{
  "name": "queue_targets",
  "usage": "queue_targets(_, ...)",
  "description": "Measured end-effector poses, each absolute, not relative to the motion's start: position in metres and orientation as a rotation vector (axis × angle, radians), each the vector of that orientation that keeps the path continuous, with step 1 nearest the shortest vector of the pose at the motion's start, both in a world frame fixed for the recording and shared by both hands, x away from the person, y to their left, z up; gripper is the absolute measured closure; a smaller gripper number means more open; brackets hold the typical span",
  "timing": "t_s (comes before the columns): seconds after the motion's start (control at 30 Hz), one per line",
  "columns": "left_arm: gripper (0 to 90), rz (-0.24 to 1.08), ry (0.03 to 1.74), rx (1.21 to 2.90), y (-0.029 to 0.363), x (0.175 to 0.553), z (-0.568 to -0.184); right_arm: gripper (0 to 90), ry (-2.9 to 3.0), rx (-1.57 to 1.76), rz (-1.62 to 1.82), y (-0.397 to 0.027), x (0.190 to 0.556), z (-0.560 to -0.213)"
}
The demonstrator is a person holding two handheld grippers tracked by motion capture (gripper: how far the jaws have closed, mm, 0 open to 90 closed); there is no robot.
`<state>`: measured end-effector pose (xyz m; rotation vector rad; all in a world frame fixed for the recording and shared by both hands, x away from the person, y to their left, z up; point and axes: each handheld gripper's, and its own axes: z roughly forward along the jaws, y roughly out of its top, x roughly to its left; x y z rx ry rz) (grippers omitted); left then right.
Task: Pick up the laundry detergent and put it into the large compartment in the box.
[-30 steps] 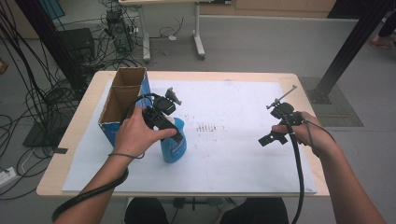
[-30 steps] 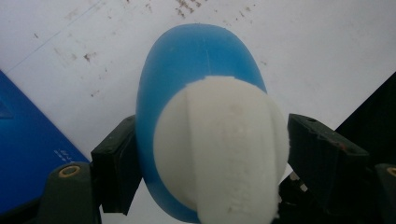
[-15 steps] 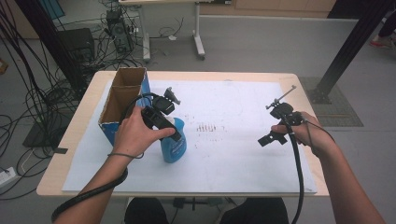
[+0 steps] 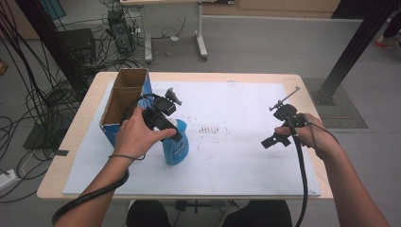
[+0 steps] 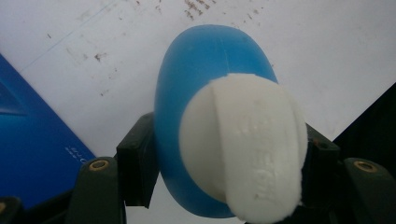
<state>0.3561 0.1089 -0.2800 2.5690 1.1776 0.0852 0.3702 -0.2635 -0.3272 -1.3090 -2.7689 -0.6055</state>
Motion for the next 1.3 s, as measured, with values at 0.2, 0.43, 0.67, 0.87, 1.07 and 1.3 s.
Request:
queue_targets(0.2,37.4,0.089,1.183,2.566,0.1089,0.3559,-0.2799,6.5,-2.767,-1.310,-0.601,-0.2635,0.3704,-0.3278)
queue_targets(0.43,37.6,0.092,1.189,2.569,0.1082,0.3559,-0.2797,6.6,-2.768,-1.308,-0.605,-0.2631,0.3705,-0.3279)
queue_targets(0.67,38.0,0.099,1.197,2.568,0.1076,0.3553,-0.2795,6.6,-2.767,-1.308,-0.607,-0.2630,0.3703,-0.3283)
queue_targets(0.87,38.0,0.106,1.200,2.565,0.1075,0.3550,-0.2797,6.6,-2.765,-1.310,-0.609,-0.2636,0.3703,-0.3282)
queue_targets(1.07,38.0,0.108,1.200,2.566,0.1073,0.3549,-0.2797,6.6,-2.766,-1.306,-0.611,-0.2629,0.3703,-0.3284)
queue_targets(1.3,38.0,0.106,1.197,2.563,0.1081,0.3549,-0.2799,6.6,-2.761,-1.303,-0.613,-0.2623,0.3705,-0.3286)
